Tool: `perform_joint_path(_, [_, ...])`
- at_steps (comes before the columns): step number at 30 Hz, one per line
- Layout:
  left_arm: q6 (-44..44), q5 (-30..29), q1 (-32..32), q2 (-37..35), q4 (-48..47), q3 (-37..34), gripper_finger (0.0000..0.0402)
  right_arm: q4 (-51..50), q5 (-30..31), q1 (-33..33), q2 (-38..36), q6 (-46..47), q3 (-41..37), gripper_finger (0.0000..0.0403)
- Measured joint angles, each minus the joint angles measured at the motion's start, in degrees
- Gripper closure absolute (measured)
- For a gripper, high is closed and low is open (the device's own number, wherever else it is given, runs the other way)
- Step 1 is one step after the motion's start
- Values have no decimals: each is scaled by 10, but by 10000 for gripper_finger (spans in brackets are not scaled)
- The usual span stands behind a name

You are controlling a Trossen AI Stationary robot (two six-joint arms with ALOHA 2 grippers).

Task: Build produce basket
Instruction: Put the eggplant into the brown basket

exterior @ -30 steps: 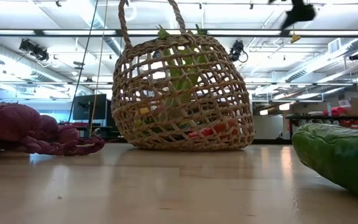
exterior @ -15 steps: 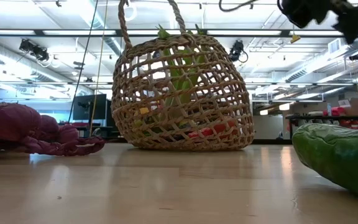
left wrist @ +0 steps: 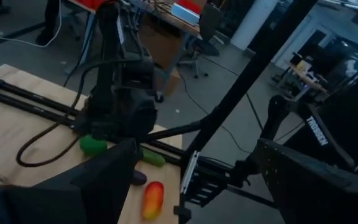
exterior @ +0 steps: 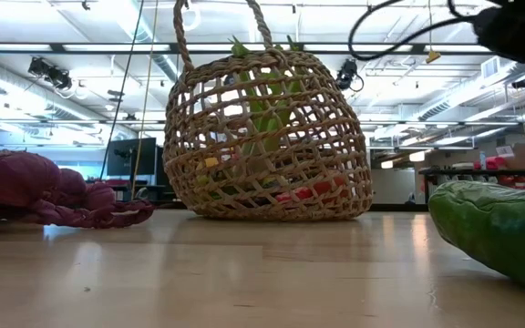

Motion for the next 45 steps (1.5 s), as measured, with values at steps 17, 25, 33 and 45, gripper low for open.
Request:
perform_joint_path(17, [-4,-124,-18,9,41,0,66,109,61,149,38,186,-105,46])
perform_joint_path(25, [-31,-130,-15,9,54,0,66,264,84,153,38,198,-192,54])
perform_joint_path(33, [-60,-132,-15,12,54,0,66,266,99,152,39,193,-251,54])
perform_joint_path(45, [-55,-134,-8,12,51,0,66,288,113,151,49,164,-274,119])
